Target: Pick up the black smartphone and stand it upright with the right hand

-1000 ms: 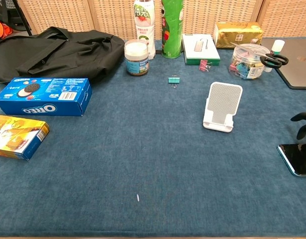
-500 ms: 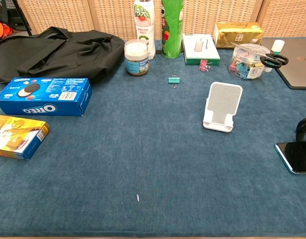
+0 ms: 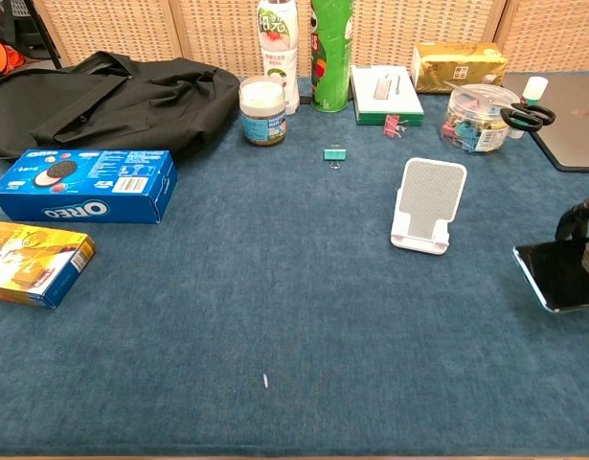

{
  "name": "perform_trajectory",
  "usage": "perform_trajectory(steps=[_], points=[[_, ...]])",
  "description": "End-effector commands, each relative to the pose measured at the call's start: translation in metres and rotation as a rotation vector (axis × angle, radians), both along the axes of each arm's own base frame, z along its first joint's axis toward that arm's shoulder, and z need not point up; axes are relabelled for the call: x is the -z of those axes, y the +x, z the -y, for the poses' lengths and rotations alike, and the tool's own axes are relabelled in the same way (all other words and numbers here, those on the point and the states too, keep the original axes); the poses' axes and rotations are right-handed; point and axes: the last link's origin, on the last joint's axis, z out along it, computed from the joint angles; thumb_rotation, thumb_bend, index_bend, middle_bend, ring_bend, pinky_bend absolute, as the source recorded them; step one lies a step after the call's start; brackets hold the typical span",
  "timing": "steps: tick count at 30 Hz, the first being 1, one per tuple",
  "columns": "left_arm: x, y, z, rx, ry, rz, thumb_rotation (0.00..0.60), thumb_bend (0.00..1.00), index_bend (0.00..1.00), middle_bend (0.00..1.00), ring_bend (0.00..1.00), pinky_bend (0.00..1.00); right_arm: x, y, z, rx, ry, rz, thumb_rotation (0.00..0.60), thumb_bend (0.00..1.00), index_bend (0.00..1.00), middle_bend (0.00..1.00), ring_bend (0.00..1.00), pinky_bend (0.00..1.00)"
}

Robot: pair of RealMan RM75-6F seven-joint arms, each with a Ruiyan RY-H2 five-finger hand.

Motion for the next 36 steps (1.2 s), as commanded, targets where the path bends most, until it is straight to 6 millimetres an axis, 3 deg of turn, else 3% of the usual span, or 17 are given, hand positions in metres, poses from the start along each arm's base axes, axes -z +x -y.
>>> perform_trajectory(steps=[1,9,13,14,16,28,36], points=[[0.0,0.0,0.0,0.001,0.0,0.001,0.6,0.0,0.0,0.0,0.0,0.0,-0.011,0.017,0.005,-0.077,-0.043,0.003,0.6,0.21,0.48,0.49,0.44,0.45],[-0.002,0.0,0.001,0.004,0.005,0.006,0.6,0.0,0.0,0.0,0.0,0.0,-0.032,0.077,0.029,-0.383,-0.231,-0.104,0.6,0.21,0.48,0.49,0.44,0.45],[-0.003,0.0,0.002,0.006,0.006,0.01,0.6,0.0,0.0,0.0,0.0,0.0,-0.037,0.109,0.04,-0.531,-0.311,-0.185,0.6,0.21,0.48,0.49,0.44,0.45],[-0.003,0.0,0.002,0.007,0.005,0.013,0.6,0.0,0.0,0.0,0.0,0.0,-0.038,0.126,0.045,-0.656,-0.37,-0.248,0.6,0.21,0.48,0.49,0.44,0.45],[-0.005,0.0,0.003,0.009,0.004,0.019,0.6,0.0,0.0,0.0,0.0,0.0,-0.031,0.142,0.047,-0.753,-0.414,-0.315,0.6,0.21,0.48,0.49,0.44,0.45],[-0.006,0.0,0.005,0.02,-0.019,0.034,0.6,0.0,0.0,0.0,0.0,0.0,0.007,0.173,0.051,-0.951,-0.473,-0.559,0.6,0.21,0.48,0.49,0.44,0.45],[-0.009,-0.001,0.006,0.026,-0.025,0.048,0.6,0.0,0.0,0.0,0.0,0.0,0.028,0.17,0.054,-1.021,-0.496,-0.768,0.6,0.21,0.48,0.49,0.44,0.45]])
